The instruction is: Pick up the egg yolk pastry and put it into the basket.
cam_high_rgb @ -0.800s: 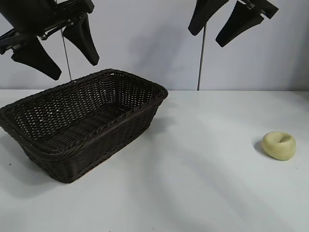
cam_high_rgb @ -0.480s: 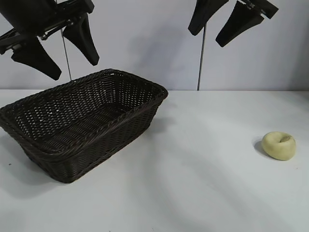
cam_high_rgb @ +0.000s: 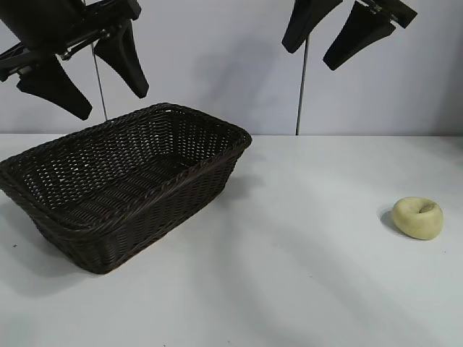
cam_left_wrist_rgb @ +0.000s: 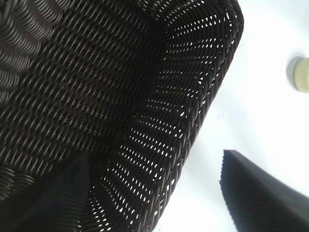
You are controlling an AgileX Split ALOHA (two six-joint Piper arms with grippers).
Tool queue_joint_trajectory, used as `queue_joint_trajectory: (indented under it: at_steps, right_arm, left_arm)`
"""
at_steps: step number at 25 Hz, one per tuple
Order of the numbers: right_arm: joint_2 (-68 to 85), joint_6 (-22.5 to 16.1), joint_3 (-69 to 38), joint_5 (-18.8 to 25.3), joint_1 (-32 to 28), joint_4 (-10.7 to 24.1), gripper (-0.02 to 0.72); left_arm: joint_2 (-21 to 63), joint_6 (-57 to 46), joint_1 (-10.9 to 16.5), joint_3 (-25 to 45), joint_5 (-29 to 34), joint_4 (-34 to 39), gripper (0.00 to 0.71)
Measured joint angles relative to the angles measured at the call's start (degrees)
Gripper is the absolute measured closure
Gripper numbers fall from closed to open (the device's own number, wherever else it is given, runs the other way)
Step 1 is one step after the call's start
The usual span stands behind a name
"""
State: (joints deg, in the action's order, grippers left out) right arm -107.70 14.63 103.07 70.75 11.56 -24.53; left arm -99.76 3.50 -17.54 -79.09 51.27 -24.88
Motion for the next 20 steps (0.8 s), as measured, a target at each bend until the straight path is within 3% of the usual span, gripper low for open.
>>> queue_joint_trajectory:
  at_steps: [14, 20]
  right_arm:
    - [-0.27, 0.0, 0.0, 0.0, 0.0, 0.0, 0.218]
    - [-0.27, 0.0, 0.0, 0.0, 0.0, 0.17, 0.218]
  left_arm:
    - [0.0, 0.0, 0.0, 0.0, -0.2, -0.29, 0.161]
    - [0.07, -2.11, 0.0, 0.0, 3.01, -0.17, 0.161]
